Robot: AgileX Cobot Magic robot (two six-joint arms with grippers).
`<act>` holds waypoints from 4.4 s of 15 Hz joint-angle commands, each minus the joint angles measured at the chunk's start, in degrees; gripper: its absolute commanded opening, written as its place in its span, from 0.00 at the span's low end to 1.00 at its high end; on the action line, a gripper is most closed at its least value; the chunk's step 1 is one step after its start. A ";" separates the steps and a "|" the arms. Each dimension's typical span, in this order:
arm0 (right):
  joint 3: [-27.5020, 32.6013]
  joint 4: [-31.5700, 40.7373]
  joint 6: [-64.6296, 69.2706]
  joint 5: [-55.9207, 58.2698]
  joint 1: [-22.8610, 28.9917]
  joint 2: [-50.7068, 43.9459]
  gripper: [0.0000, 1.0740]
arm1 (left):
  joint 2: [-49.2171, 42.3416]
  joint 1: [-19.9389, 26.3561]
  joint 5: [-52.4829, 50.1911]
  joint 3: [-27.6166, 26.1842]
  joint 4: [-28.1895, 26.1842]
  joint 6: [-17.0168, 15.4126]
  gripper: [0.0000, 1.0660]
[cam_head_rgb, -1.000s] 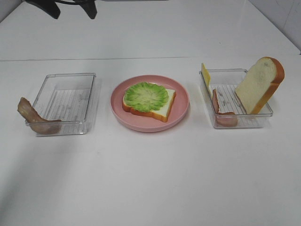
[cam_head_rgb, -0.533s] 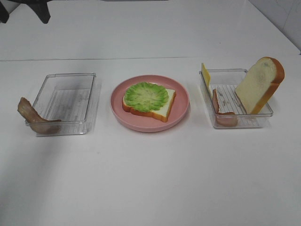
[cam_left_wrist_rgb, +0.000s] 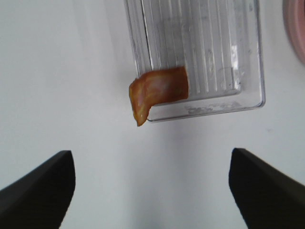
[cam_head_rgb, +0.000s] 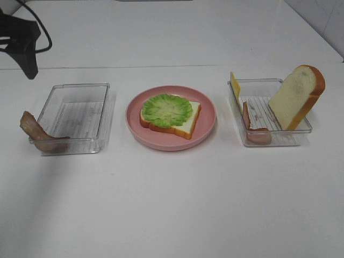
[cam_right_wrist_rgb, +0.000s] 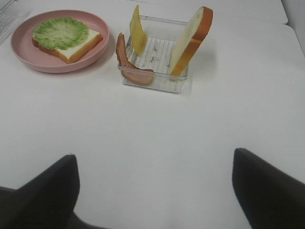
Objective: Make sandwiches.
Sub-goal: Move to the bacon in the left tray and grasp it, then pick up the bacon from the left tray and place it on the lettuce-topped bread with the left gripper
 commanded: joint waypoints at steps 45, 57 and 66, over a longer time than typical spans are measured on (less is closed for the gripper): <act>0.00 0.00 -0.34 -0.46 -0.34 -1.15 0.72 | 11.52 3.90 -3.84 -6.25 -11.57 1.89 0.00; 0.00 0.00 -0.34 -0.46 -0.34 -1.15 0.72 | 16.56 -0.63 -7.33 -17.25 -55.52 23.89 0.00; 0.00 0.00 -0.34 -0.46 -0.34 -1.15 0.72 | 30.94 -10.37 -11.12 -17.25 -73.28 32.49 0.00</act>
